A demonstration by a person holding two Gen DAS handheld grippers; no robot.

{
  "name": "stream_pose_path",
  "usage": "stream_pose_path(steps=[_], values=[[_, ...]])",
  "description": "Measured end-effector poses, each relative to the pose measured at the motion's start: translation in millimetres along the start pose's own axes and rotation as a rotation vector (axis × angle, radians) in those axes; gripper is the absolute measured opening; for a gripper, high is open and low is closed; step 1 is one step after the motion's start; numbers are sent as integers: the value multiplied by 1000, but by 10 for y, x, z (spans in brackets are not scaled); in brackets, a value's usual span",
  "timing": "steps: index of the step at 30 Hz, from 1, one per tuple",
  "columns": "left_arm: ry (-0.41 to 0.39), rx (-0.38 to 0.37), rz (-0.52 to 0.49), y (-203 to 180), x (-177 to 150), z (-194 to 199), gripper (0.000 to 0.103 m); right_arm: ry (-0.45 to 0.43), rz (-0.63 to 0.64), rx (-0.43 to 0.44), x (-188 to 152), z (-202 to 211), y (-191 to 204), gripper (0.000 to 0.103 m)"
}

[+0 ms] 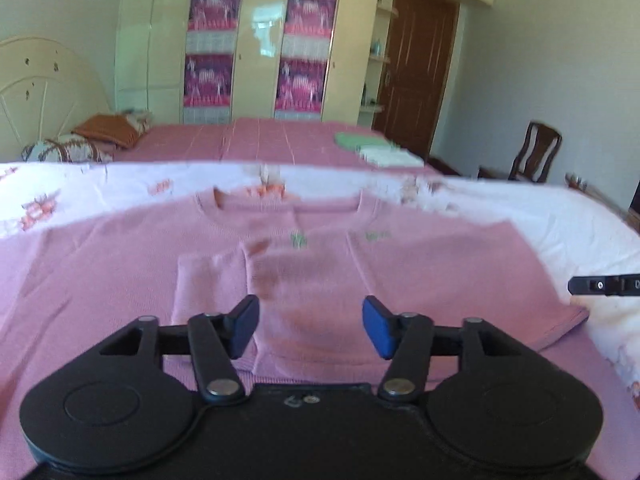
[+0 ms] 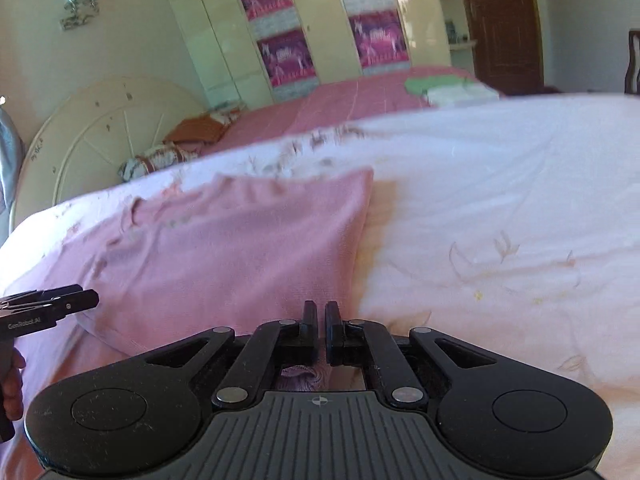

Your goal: Fold small clothes

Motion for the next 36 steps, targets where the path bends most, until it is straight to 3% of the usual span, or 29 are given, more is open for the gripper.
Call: stream_pose_path(steps=[2, 4, 6, 7, 9, 10, 12, 13, 14, 18, 23, 24, 25, 26, 27, 30, 34, 36], values=[[23, 9, -3, 29, -48, -39, 67, -42, 17, 41, -13, 175, 99, 3], [115, 24, 8, 92, -193, -210, 65, -17, 67, 56, -134, 169, 190, 3], [96, 31, -17, 70, -194, -165, 63, 68, 96, 9, -307, -44, 185, 3], [81, 32, -7, 65, -147, -86, 60, 52, 71, 13, -306, -36, 176, 3], [21, 16, 5, 82, -98, 42, 65, 29, 33, 12, -209, 25, 197, 3], [34, 23, 6, 98, -106, 24, 68, -22, 38, 15, -154, 92, 225, 3], [144, 25, 15, 154, -218, -155, 70, -45, 35, 17, -118, 97, 245, 3], [110, 19, -10, 143, -236, -126, 71, 4, 27, 3, -152, -13, 234, 3], [128, 23, -9, 139, -224, -118, 71, 81, 30, -25, -218, -166, 209, 3], [77, 35, 26, 287, -127, 200, 73, 38, -24, -17, -141, -96, 221, 3], [71, 142, 160, 1061, -187, 686, 71, -17, -86, -41, -105, 53, 224, 5], [65, 175, 208, 1300, -201, 816, 71, -15, -99, -49, -112, 60, 244, 17], [58, 198, 252, 1520, -236, 926, 71, -26, -110, -66, -121, 88, 272, 44], [53, 231, 301, 1760, -275, 1038, 71, -47, -122, -80, -123, 130, 312, 56], [41, 271, 355, 2036, -317, 1171, 71, -66, -129, -84, -117, 160, 359, 61], [6, 372, 499, 2767, -451, 1494, 74, -97, -138, -82, -105, 249, 584, 61], [-66, 464, 731, 3701, -607, 1948, 61, -88, -163, -90, -126, 202, 937, 61], [-99, 482, 830, 4041, -680, 2103, 59, -78, -168, -96, -131, 138, 1137, 61]])
Point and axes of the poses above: each gripper's, at about its wrist camera, not at the fingertips, and z roughly against the way its jaws point, y to its left, x to its top, the point moved 4 cm from there along -z, roughly the way its jaws point, and after that the axes turned 3 degrees about z, right-handed, at the moved point
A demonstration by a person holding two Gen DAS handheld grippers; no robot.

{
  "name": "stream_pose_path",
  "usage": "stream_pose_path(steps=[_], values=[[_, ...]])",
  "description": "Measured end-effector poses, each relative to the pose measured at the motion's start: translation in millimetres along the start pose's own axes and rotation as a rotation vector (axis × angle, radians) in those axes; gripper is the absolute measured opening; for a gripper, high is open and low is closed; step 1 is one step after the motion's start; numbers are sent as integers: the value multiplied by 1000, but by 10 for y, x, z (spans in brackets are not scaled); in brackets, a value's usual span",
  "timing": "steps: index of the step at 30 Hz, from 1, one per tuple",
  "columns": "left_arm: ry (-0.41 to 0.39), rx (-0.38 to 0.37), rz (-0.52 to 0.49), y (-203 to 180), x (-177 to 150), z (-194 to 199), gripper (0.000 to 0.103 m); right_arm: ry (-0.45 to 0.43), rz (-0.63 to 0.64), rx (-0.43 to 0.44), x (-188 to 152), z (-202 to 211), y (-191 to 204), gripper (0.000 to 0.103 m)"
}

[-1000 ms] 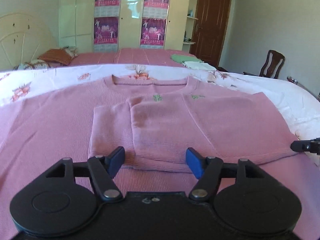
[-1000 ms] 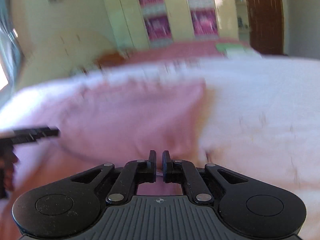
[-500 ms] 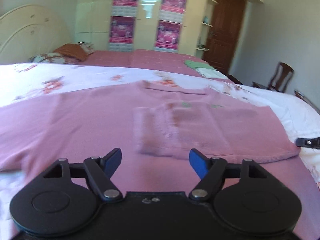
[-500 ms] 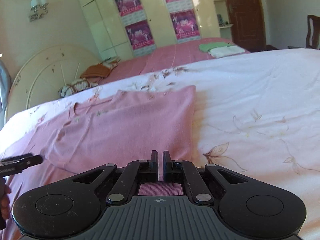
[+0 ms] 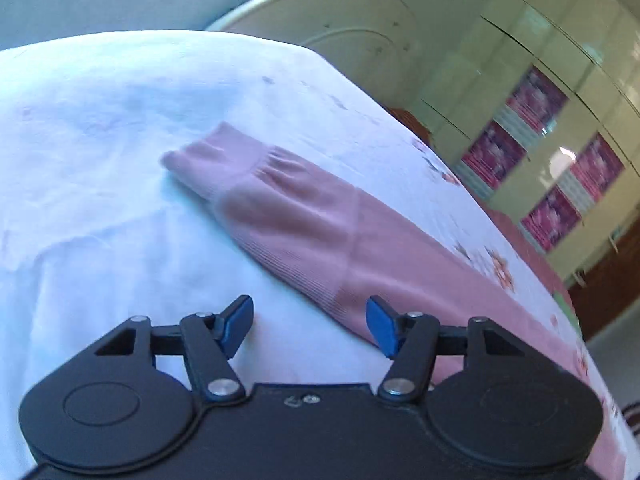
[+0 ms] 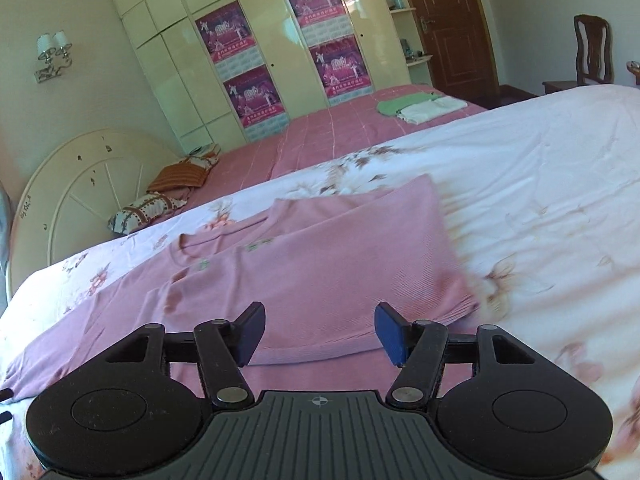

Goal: Fold small clothes
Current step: 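Grasp the other sleeve cuff with the left gripper and lift it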

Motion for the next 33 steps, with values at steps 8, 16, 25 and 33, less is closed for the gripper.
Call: stream_pose_path(steps=[8, 16, 25, 33], values=[[-23, -60, 122, 379, 502, -284, 55, 28, -53, 44, -50, -232, 893, 61], [-61, -158, 110, 353, 715, -397, 9, 12, -27, 61, 61, -296, 1401, 61], [-1, -43, 48, 326, 659, -535, 11, 104, -10, -100, -88, -448, 1110, 61], [-93, -121, -144, -347, 548, -132, 10, 102, -38, -142, -209, -266, 708, 61]])
Point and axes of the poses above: each gripper's, at about its wrist camera, not at the fingertips, and z roughly against the way its jaws point, y to its left, x to its top, the point moved 4 cm from there along -z, roughly the way its jaws point, and after that the axes turned 3 degrees about z, right-handed, at the moved point
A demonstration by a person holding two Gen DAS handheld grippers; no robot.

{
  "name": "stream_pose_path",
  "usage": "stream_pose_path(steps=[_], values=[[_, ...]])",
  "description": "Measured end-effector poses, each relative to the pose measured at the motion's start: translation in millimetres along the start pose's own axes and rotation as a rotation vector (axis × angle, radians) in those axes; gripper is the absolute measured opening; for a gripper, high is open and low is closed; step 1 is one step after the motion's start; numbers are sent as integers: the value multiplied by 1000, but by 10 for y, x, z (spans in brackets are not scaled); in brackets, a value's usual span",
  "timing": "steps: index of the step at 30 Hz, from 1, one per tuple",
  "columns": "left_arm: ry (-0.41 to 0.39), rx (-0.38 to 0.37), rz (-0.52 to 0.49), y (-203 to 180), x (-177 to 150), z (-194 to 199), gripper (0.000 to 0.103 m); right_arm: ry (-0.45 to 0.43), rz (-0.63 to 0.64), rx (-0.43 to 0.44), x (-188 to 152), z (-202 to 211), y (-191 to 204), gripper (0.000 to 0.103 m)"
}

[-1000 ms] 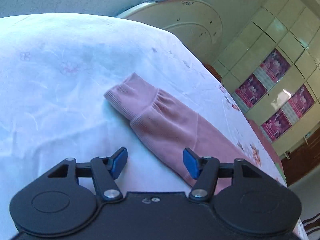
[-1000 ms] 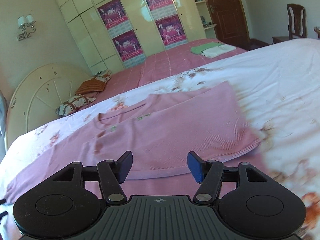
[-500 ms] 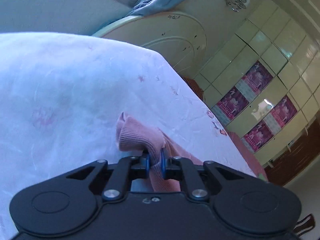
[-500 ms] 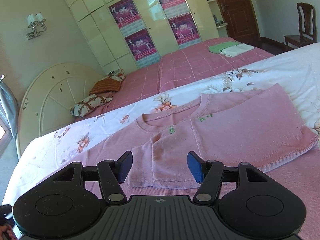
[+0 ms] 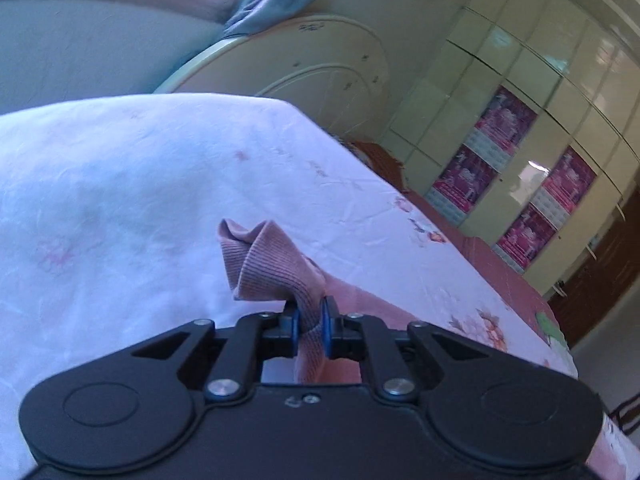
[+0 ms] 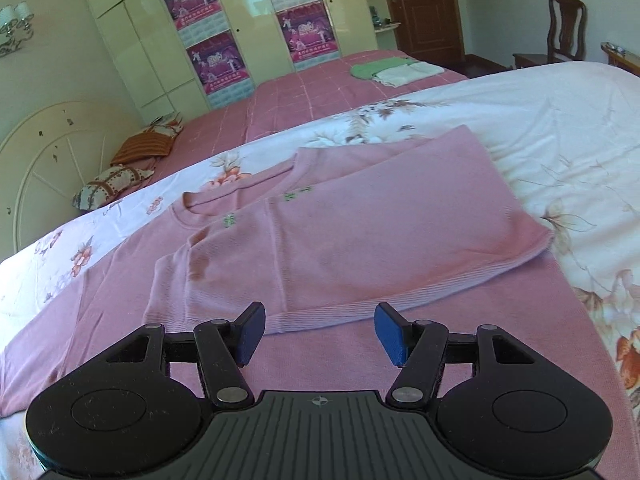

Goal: Fold small clothes
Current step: 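Grasp the other sleeve cuff with the left gripper and lift it, then lay the held sleeve across the sweatshirt body with the left gripper and open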

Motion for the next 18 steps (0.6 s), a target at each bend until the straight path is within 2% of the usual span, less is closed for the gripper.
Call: stream_pose_path(steps=[4, 7, 13, 18], values=[[13, -111, -177, -810, -165, 94, 10, -20, -4, 5, -5, 125, -165, 61], [50, -196, -262, -1445, -432, 125, 10, -40, -15, 18, 38, 215, -290, 61], [162, -339, -396, -2652, -1263, 45, 10, -69, -54, 41, 146, 361, -647, 61], [219, -403, -559, -3438, -2007, 33, 10, -83, -90, 55, 234, 426, -963, 61]])
Point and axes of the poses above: each gripper's, at about its wrist camera, not at the fingertips, and z roughly against the way its jaws point, y to its left, x to its top, the point moved 4 cm from there along -z, roughly the way its jaws point, and after that the axes turned 3 degrees about z, right-handed, at the moved point
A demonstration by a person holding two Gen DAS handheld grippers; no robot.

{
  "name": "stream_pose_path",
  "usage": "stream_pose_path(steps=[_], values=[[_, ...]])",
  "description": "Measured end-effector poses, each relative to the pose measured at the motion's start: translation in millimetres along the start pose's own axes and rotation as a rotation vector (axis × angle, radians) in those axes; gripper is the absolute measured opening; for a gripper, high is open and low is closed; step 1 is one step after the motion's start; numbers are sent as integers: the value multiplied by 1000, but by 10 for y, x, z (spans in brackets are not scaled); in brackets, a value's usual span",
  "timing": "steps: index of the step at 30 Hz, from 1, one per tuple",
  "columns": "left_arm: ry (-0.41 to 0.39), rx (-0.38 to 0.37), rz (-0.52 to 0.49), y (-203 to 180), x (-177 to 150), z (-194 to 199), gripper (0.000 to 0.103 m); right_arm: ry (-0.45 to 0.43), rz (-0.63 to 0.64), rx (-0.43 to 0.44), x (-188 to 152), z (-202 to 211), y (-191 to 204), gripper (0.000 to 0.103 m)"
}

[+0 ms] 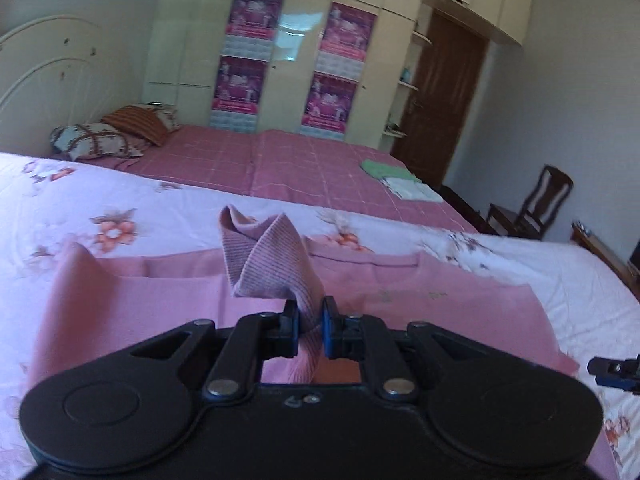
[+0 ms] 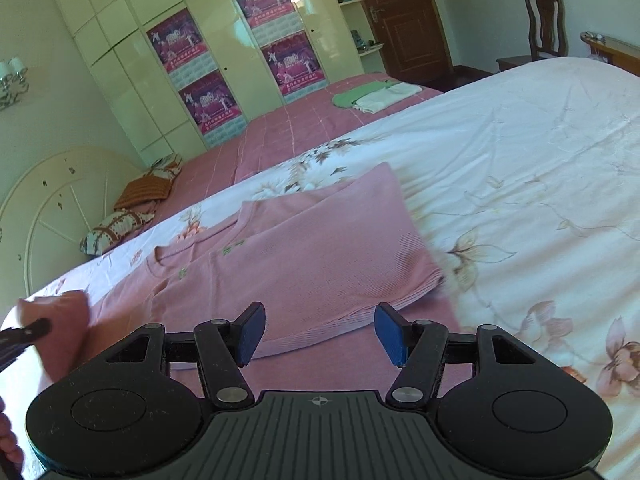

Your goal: Fold small clothes

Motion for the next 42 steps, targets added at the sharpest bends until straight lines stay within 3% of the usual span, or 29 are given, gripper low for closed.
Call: stream_pose_path(steps=[8, 9, 10, 11, 13, 14, 17, 21, 26, 29, 32, 33, 34, 35, 36, 38, 42], values=[[139, -39, -145, -921, -492, -601, 10, 11, -51, 24, 74, 142, -471, 61], [178, -55, -150, -985, -573, -693, 15, 16, -58, 26, 77, 148, -521, 61], [218, -60, -168, -1054, -654, -769, 26, 22, -67, 33, 81, 150, -567, 61], [210, -44, -194, -1112, -706, -774, 31, 28, -74, 41, 84, 149, -595, 61], [164, -61, -224, -1154, -739, -636, 58, 33, -89, 61, 94, 145, -620, 61], [132, -69, -222, -1130, -729, -523, 60, 35, -95, 77, 103, 139, -613, 61], [52, -26, -191, -869, -662, -121, 59, 42, -95, 130, 116, 76, -481, 61], [-31, 167, -179, -108, -652, 435, 58, 71, -80, 228, 85, -116, -146, 61], [44, 347, -124, 791, -726, 669, 53, 139, -61, 279, -46, -512, 261, 61], [110, 371, -121, 1067, -759, 597, 46, 188, -95, 286, -104, -785, 374, 61], [99, 340, -127, 1114, -737, 525, 44, 204, -96, 269, -103, -968, 463, 60], [93, 327, -131, 1114, -728, 510, 45, 204, -82, 262, -90, -1000, 504, 53], [89, 326, -141, 1109, -734, 467, 45, 214, -63, 252, -79, -1038, 545, 25], [92, 329, -145, 1113, -752, 432, 44, 227, -45, 239, -80, -1070, 582, 10], [97, 324, -137, 1122, -749, 408, 41, 225, -20, 221, -81, -1086, 616, 5], [97, 310, -114, 1149, -748, 395, 38, 189, 70, 200, -21, -1046, 758, 5], [106, 284, -83, 1220, -761, 394, 30, 14, 194, 234, 248, -621, 1001, 5]])
Point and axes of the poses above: each gripper's, at about its wrist camera, not at the fingertips, and z roughly against the way its jaws point, y to its left, x to its top, the point moved 4 cm from there along -z, roughly the way its jaws point, and after that the axes turned 3 degrees about z, right-handed, at the moved point
